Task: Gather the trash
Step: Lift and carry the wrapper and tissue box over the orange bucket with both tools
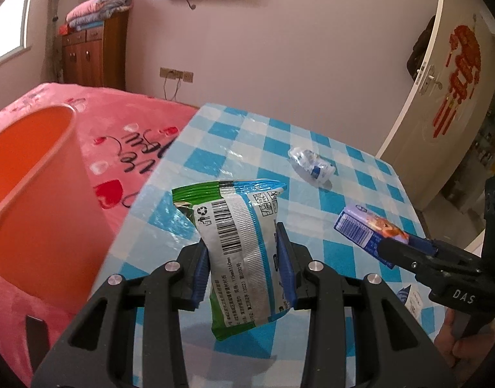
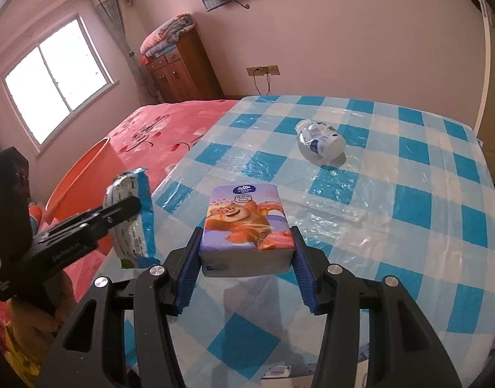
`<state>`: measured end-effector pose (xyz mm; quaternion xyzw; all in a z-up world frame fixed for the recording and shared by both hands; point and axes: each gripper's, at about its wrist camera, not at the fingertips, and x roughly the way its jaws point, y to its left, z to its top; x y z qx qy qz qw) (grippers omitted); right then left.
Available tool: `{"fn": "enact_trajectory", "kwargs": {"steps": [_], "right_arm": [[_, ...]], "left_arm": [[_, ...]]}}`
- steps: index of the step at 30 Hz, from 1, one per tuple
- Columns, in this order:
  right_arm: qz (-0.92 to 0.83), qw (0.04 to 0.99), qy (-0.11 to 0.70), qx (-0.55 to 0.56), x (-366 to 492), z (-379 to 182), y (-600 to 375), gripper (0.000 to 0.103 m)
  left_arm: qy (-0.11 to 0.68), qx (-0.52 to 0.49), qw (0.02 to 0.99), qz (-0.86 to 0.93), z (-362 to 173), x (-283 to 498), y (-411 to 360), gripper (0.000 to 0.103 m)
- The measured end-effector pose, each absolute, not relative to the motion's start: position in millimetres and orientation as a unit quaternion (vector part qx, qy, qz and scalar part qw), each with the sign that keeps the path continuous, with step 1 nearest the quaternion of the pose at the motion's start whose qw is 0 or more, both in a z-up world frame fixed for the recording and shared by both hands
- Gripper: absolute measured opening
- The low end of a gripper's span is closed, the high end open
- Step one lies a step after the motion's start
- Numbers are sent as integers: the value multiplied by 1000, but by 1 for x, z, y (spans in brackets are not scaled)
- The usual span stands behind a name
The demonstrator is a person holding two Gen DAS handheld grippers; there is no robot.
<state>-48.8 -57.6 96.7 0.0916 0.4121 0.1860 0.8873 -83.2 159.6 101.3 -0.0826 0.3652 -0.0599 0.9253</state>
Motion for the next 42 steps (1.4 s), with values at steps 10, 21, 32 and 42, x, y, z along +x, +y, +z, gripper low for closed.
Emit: {"fn": "enact_trajectory", "kwargs": {"steps": [10, 21, 32, 42], "right_arm": [[202, 893, 393, 80, -61, 122, -36, 53], [240, 896, 372, 47, -64, 153, 10, 53], [281, 890, 359, 11, -57, 171, 66, 53], [327, 879, 347, -14, -44, 188, 123, 53]], "left_arm": [[333, -79, 939, -41, 134, -103, 185, 38], [301, -83, 950, -11, 161, -114, 226, 38], [280, -87, 956, 31, 176, -121, 272, 38], [269, -96, 955, 80, 183, -118, 323, 38]]}}
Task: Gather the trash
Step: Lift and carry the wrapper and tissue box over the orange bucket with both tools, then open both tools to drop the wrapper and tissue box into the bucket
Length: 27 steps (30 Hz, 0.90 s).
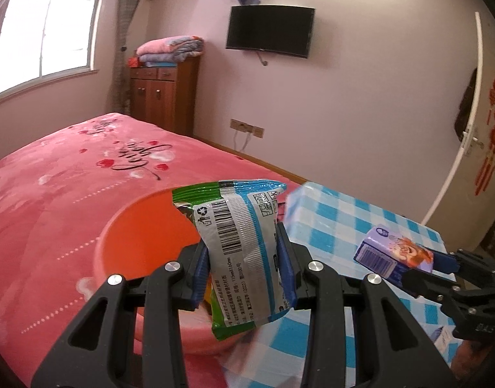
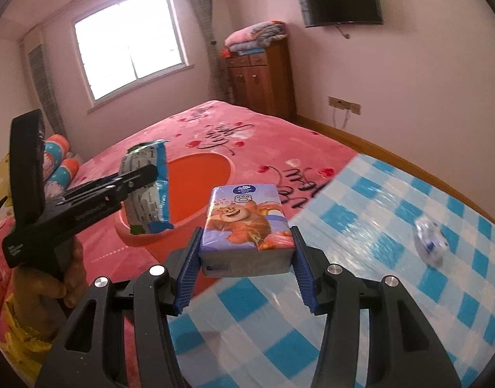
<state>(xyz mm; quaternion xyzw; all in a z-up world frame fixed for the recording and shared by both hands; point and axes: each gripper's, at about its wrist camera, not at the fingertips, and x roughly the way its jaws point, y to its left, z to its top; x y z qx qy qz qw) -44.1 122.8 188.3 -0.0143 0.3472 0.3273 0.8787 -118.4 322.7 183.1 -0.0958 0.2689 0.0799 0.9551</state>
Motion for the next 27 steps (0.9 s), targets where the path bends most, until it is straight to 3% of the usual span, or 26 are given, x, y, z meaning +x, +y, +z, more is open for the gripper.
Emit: {"fn": "enact_trajectory", "kwargs": {"steps": [24, 25, 27], "right_arm": [[392, 856, 330, -69, -15, 176, 233, 54], [392, 857, 329, -64, -13, 175, 233, 55], [389, 857, 335, -47, -8, 172, 230, 68]], "left_arm": [[316, -116, 931, 137, 143, -92, 383, 39], [316, -114, 931, 141, 142, -92, 383, 41], [318, -114, 930, 148, 140, -89, 383, 56]]}}
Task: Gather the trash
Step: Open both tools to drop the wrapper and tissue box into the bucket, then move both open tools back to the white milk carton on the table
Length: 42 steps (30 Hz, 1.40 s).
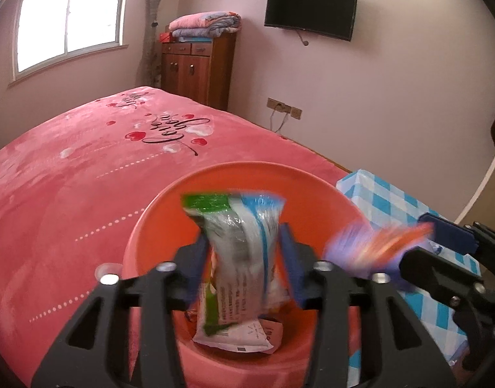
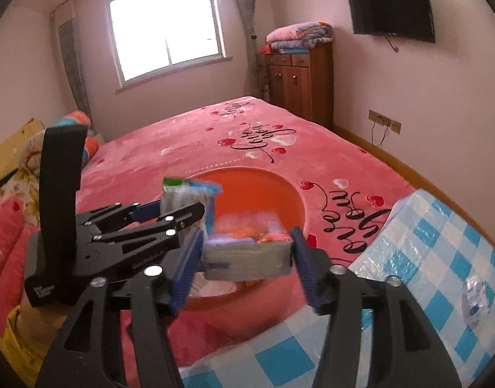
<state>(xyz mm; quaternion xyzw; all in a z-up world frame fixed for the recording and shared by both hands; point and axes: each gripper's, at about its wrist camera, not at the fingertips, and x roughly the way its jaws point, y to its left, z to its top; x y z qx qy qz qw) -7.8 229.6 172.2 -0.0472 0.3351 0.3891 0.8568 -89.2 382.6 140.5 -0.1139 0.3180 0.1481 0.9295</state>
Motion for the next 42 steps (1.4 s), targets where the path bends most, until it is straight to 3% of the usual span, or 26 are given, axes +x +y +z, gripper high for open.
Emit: {"fn": "enact_trajectory", "kwargs": {"steps": [1, 3, 5, 8, 21, 29, 33, 42], "right_arm": [[389, 856, 339, -30, -5, 171, 224, 70], [388, 856, 342, -8, -2, 170, 215, 74], [378, 860, 342, 1, -2, 169, 206, 74], [356, 873, 334, 5, -4, 170, 192, 84], [293, 892, 341, 45, -16, 163, 128, 90], [266, 909, 315, 65, -30, 166, 95, 91], [260, 915, 299, 77, -37, 167, 76, 98], [189, 939, 279, 77, -60, 158, 27, 98]], "left_arm": [[315, -112, 930, 153, 140, -89, 382, 59], [309, -101, 931, 167, 142, -89, 379, 77], [306, -91, 932, 171, 143, -89, 376, 81], [305, -87, 932, 173, 145, -88, 373, 87], [299, -47, 938, 167, 152, -90, 337, 93], [293, -22, 944, 151, 154, -91, 309, 94], [287, -14, 948, 135, 153, -94, 293, 94], [272, 22, 953, 134, 150, -100, 255, 94]]}}
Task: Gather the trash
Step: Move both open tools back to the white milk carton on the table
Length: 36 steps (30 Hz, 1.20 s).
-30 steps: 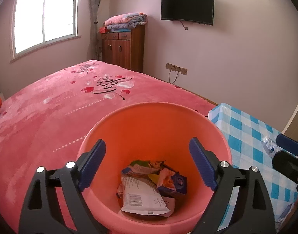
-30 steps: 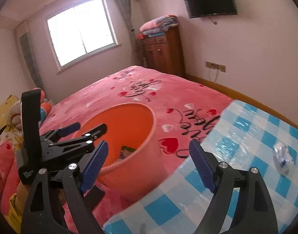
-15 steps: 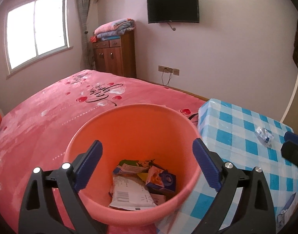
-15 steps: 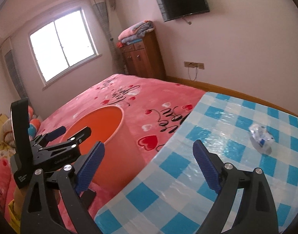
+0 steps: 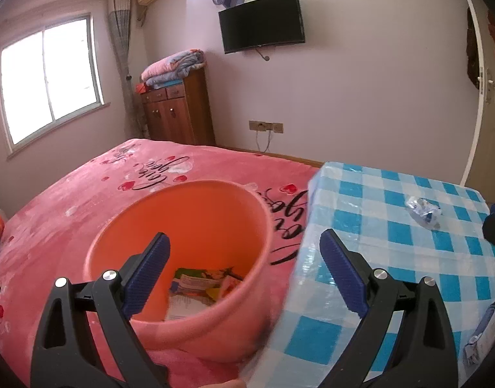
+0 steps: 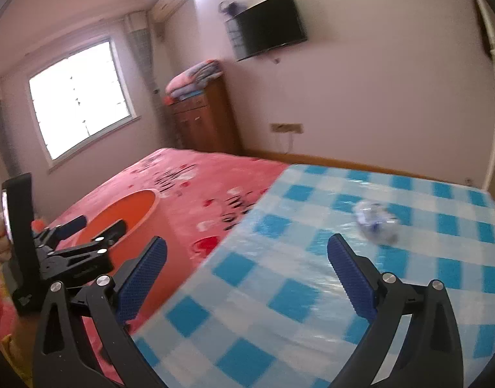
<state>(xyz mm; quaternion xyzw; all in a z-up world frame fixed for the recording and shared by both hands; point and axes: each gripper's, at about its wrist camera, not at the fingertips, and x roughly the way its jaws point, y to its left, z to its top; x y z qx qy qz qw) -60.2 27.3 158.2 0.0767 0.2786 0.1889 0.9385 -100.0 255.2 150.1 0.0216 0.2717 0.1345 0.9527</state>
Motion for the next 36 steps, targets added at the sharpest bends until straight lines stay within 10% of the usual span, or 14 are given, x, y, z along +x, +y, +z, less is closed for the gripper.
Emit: {"fn": "enact_trajectory", "kwargs": {"steps": [36], "right_arm": [[46, 945, 296, 132, -128, 105, -121, 98]], "left_arm": [[245, 92, 962, -73, 98, -151, 88, 94]]}}
